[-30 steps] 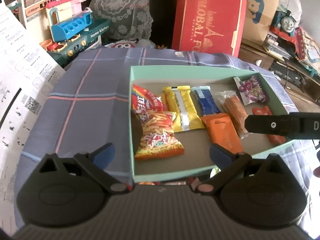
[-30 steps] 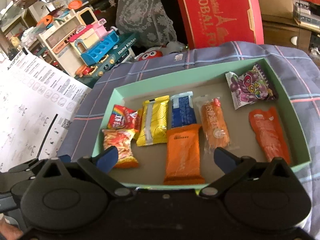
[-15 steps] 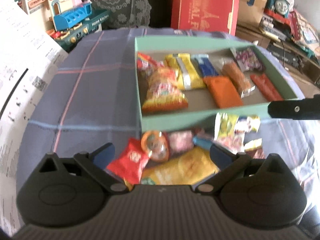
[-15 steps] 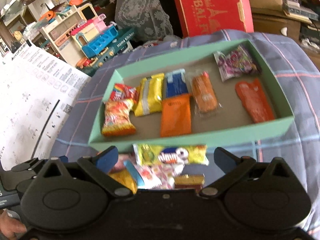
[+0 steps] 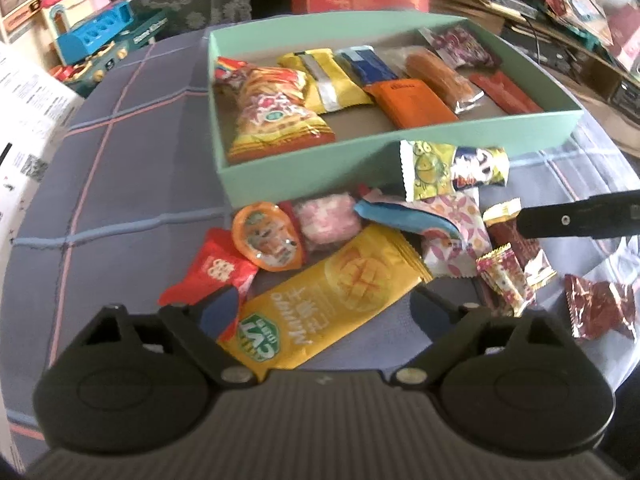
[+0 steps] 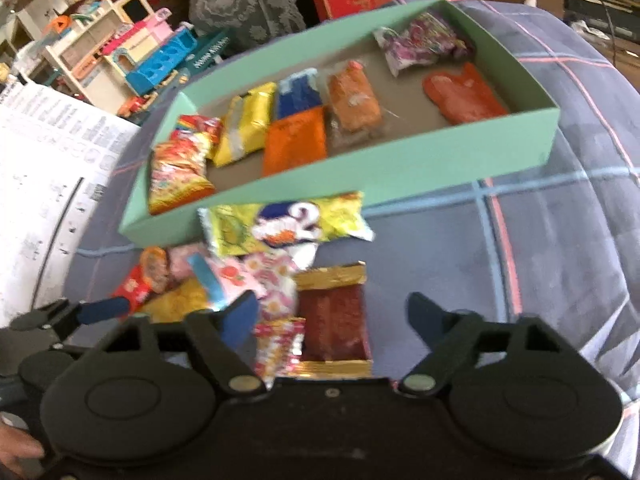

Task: Organize snacks
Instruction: 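Grasp the yellow mango bar with the left tool while the right tool grasps the brown-gold candy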

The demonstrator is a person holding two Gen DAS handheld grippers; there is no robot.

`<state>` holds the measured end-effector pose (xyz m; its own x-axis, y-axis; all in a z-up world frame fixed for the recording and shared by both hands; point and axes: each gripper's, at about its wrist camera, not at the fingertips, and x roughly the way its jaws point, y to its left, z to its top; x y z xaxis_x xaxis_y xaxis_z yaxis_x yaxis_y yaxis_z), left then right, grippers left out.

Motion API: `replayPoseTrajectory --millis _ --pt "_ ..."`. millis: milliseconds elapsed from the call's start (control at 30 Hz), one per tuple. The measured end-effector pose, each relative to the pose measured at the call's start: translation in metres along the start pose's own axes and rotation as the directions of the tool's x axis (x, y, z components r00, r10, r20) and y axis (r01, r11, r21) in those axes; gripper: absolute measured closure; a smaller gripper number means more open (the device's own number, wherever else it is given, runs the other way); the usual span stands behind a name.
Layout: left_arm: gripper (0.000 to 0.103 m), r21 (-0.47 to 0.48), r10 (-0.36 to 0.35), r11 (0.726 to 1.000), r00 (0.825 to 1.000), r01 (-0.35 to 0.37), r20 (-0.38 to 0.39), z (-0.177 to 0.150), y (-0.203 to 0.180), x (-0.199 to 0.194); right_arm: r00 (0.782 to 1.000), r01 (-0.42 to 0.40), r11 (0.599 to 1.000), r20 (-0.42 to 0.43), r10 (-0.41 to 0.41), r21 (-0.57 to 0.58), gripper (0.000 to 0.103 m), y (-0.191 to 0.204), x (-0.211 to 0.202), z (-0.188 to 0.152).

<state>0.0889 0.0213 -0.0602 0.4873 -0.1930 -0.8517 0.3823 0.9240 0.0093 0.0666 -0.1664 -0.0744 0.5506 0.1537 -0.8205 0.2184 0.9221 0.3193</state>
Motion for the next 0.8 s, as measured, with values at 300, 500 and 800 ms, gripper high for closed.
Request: replayPoseTrajectory --millis 300,500,800 --pt "0.023 0.062 -0.032 0.998 0.999 0.033 -0.02 -0.002 -0.007 0.007 1.0 0.009 0.998 -0.015 -0.01 -0.062 0.047 0.005 0.011 -0.006" --pt "0.024 0.062 -0.054 0.997 0.998 0.055 -0.031 -0.014 -0.012 -0.001 0.999 0.053 0.978 0.004 -0.054 -0.203 0.066 0.028 0.012 -0.016" --pt "0.033 0.04 -0.091 0.995 0.994 0.093 -0.057 -0.017 -0.014 -0.012 0.998 0.069 0.988 0.019 -0.067 -0.142 0.067 -0.003 0.001 -0.014"
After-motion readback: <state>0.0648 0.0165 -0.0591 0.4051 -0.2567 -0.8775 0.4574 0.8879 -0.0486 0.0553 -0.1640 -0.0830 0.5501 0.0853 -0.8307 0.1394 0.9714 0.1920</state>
